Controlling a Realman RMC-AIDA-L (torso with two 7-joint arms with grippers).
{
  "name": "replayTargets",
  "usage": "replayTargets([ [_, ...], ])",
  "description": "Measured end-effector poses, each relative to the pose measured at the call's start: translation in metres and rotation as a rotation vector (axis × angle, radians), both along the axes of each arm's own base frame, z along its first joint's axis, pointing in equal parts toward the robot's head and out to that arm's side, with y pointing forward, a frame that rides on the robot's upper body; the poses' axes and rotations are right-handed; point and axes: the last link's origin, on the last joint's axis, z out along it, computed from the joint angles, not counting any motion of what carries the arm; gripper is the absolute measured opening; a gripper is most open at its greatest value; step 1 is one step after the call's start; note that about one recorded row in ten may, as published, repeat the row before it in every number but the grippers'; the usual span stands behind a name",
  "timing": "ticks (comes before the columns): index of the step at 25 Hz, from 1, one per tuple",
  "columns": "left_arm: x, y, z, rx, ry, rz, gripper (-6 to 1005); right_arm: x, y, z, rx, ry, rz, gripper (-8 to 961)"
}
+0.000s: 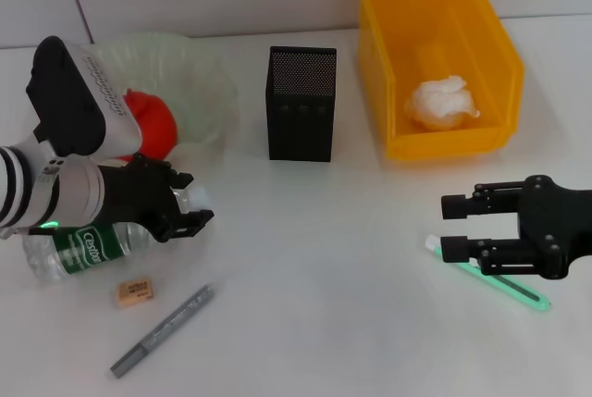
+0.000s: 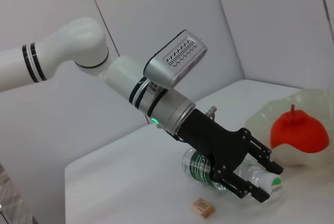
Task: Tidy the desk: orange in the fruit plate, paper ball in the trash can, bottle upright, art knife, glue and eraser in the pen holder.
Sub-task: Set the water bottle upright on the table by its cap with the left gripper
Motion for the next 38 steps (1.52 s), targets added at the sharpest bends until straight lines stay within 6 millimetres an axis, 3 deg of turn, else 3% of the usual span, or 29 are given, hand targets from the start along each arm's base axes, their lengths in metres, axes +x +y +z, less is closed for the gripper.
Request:
replayTargets([
  [21, 0.0008, 0.0008, 0.0005, -0.002, 0.003, -0.005, 555, -0.0016, 0.0012, -0.0015, -0.001, 0.004, -0.002, 603],
  [24, 0.0008, 0.0008, 0.0005, -0.002, 0.003, -0.004, 441, -0.002, 0.0015, -0.0015, -0.001, 0.004, -0.001, 603],
  [38, 0.0062, 0.0004, 0.0022, -0.004, -0.004, -0.017, 443, -0.003, 0.0025, -0.0015, -0.001, 0.004, 0.003, 603],
])
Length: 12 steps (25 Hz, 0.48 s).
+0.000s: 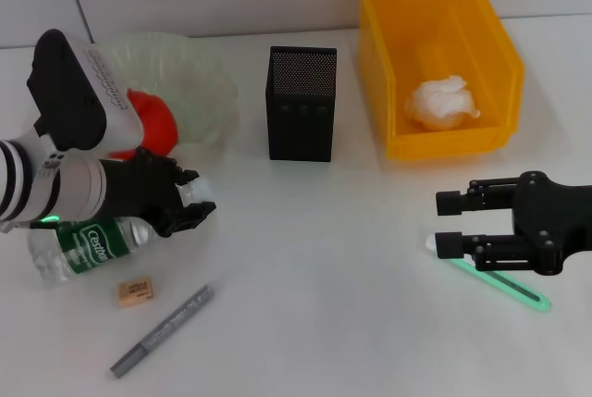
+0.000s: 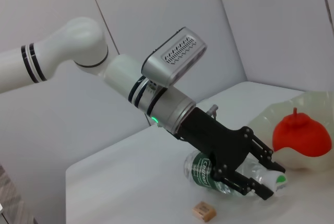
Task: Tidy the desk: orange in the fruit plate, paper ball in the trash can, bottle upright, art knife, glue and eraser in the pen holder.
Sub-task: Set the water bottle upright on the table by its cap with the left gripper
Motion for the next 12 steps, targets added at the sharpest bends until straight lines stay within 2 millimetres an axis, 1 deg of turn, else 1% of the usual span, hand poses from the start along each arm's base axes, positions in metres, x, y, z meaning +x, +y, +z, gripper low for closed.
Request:
replayTargets([
  [2, 0.0066, -0.0006, 0.0036, 0.002, -0.012, -0.014, 443, 0.0001, 0.0001, 0.0, 0.001, 0.0, 0.0, 603],
  [12, 0.0143, -0.004, 0.0089, 0.001, -0.027, -0.027, 442, 0.0004, 0.0006, 0.0003, 0.004, -0.001, -0.003, 603],
])
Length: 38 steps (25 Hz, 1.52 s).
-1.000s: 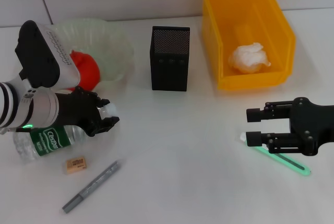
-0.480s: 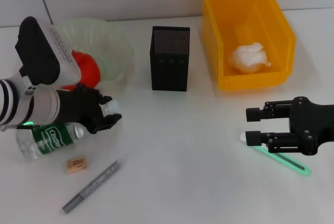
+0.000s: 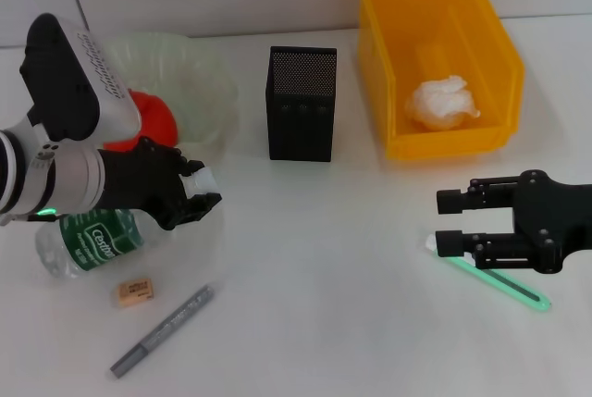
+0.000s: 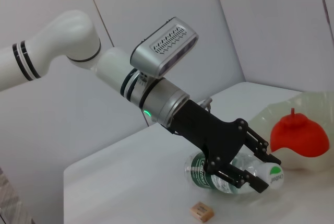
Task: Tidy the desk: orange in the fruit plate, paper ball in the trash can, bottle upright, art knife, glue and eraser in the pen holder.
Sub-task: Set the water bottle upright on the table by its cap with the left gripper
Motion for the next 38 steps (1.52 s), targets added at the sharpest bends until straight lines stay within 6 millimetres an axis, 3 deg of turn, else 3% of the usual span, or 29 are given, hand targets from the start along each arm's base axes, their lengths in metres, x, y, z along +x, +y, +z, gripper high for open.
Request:
replayTargets([
  [38, 0.025, -0.011, 0.03, 0.062, -0.042, -0.05, 441, -0.001, 0.004, -0.001, 0.009, -0.005, 0.003, 603],
])
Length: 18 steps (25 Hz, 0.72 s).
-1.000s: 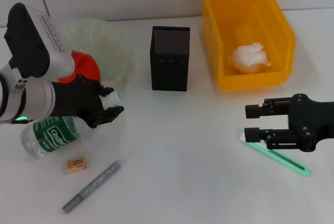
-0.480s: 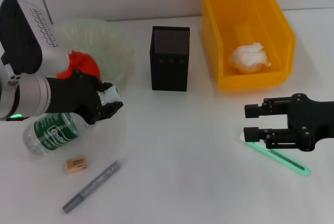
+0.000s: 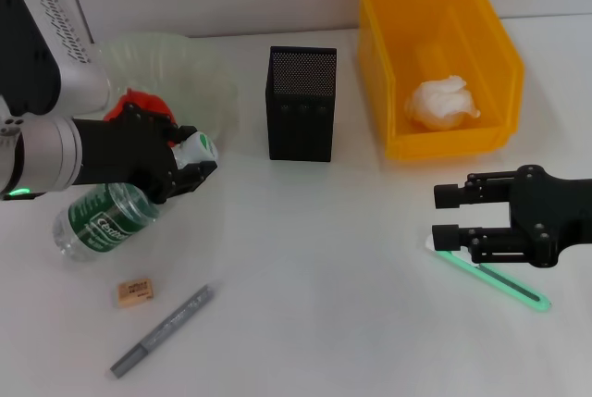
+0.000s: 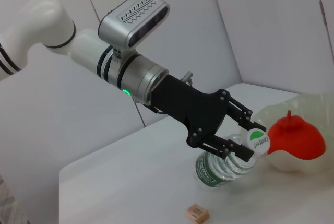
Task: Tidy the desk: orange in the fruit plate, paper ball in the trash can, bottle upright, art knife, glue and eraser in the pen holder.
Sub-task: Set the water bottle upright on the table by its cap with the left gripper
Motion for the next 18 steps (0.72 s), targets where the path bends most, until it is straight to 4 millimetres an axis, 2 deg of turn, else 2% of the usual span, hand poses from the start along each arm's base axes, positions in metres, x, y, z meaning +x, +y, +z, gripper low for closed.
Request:
replayTargets([
  [7, 0.0065, -0.0005, 0.0032, 0.004, -0.009, -0.004, 441, 0.0003, 0.0004, 0.0002, 0.003, -0.003, 0.001, 603],
  [18, 0.006, -0.0018, 0.0058, 0.009, -0.009, 0.0, 442, -0.001, 0.0038, 0.0005, 0.009, -0.011, 0.006, 603],
])
